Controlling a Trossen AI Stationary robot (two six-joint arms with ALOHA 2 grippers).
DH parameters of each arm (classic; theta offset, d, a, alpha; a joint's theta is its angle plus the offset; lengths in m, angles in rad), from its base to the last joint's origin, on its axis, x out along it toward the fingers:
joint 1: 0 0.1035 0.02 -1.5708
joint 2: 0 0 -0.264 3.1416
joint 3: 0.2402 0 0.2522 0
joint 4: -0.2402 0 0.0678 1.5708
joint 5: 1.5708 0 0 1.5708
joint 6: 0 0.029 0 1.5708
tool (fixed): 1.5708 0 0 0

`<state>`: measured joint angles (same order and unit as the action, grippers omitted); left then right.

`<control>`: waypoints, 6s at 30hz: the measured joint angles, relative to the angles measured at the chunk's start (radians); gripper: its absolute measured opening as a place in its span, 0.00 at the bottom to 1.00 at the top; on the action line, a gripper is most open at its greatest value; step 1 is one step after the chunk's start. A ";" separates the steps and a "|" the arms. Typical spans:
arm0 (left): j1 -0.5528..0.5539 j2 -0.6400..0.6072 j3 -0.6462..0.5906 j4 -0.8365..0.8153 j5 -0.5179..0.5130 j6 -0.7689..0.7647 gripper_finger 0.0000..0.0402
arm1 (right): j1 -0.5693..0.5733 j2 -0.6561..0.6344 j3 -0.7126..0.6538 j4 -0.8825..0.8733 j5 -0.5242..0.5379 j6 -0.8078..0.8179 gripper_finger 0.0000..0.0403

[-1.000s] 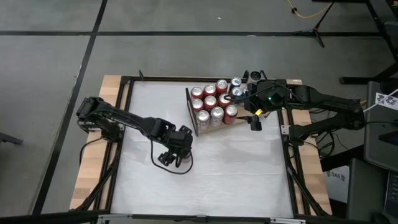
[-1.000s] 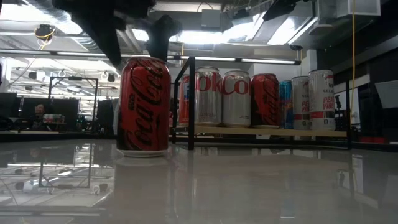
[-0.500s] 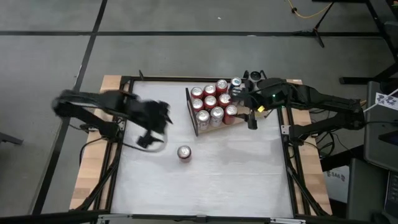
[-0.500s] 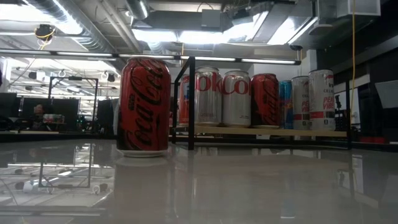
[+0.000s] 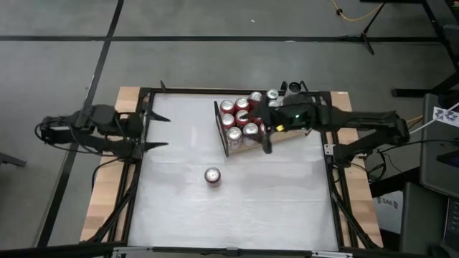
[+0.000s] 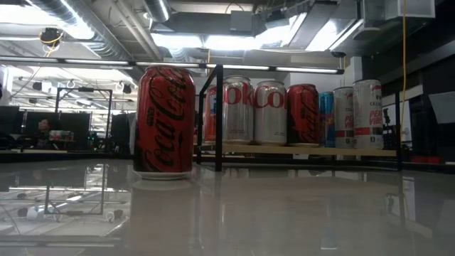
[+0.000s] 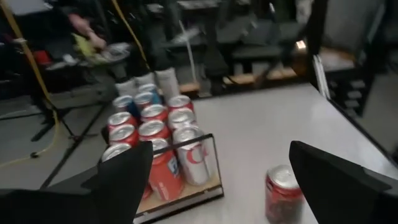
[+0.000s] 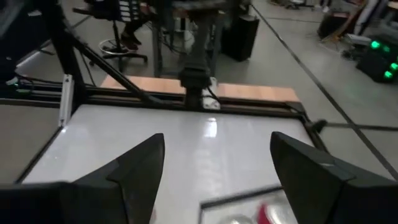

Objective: Place canned beverage on shelf
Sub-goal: Put the red soda can on the shelf

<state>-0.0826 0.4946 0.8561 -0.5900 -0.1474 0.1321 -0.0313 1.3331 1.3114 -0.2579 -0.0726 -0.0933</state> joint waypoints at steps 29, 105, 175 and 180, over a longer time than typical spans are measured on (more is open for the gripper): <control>0.000 -0.492 -0.623 0.309 -0.071 -0.126 0.92 | 0.118 0.522 0.412 -0.217 -0.078 -0.001 0.70; -0.001 -0.469 -0.848 0.624 0.007 -0.182 0.92 | 0.215 0.785 0.411 -0.234 0.080 0.074 0.77; -0.001 -0.468 -0.848 0.627 0.007 -0.182 0.92 | -0.415 -0.307 -0.447 -0.500 -0.011 -0.122 0.72; -0.001 -0.469 -0.848 0.628 0.007 -0.182 0.92 | -0.428 -0.262 -0.461 -0.459 -0.042 -0.130 0.72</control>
<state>-0.0834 0.0261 0.0078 0.0376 -0.1405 -0.0498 -0.4597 1.0708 0.8505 -0.7171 -0.1149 -0.2228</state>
